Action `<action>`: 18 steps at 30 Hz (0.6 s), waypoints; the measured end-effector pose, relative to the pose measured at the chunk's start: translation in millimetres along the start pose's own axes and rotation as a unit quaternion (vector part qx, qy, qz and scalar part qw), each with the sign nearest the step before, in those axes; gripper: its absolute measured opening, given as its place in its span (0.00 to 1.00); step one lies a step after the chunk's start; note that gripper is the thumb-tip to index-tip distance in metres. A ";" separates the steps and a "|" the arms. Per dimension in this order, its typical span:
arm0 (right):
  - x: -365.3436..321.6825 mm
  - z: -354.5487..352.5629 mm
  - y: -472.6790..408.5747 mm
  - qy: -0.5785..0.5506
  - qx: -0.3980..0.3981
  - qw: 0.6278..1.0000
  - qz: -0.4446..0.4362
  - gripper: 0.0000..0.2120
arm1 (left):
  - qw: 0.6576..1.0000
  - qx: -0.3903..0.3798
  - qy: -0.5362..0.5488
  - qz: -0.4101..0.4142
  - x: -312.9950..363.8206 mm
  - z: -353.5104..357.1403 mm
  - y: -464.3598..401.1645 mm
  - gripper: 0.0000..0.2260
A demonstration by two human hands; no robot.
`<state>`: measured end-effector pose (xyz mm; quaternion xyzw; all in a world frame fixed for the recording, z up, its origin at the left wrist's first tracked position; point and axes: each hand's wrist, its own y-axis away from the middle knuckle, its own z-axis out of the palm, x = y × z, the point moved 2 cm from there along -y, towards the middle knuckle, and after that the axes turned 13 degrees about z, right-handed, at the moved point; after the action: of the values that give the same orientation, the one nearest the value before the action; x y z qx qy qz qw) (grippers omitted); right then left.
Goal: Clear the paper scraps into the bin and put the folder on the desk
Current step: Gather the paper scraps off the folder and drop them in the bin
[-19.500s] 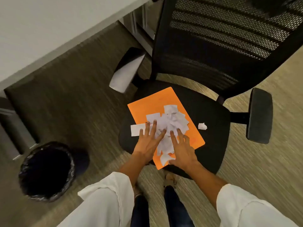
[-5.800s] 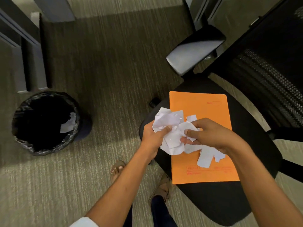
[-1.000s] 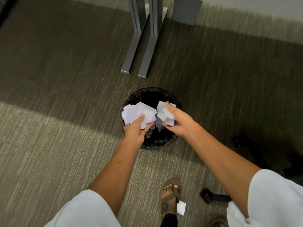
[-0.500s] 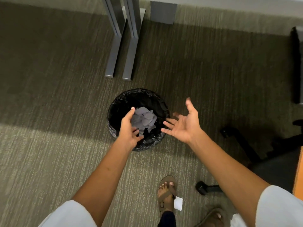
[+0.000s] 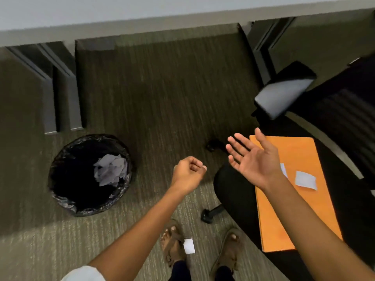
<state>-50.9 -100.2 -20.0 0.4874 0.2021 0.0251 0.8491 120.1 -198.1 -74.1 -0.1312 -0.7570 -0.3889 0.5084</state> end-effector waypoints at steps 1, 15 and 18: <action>-13.1 -19.2 11.1 -0.012 0.013 0.999 -0.030 0.29 | 0.999 -0.016 -0.022 0.026 10.3 18.4 0.6 0.03; -47.1 -237.3 66.9 0.479 0.446 0.739 -0.159 0.29 | 0.840 -0.210 -0.404 0.296 62.1 201.9 6.8 0.26; -44.6 -245.4 56.0 0.605 0.392 0.680 -0.137 0.34 | 0.812 -0.251 -0.433 0.301 66.6 220.1 -7.9 0.29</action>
<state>-173.4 119.0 -67.7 0.6210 0.7274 0.1164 0.2677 -61.4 -57.5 -59.4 -0.6302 -0.6977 -0.2958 0.1688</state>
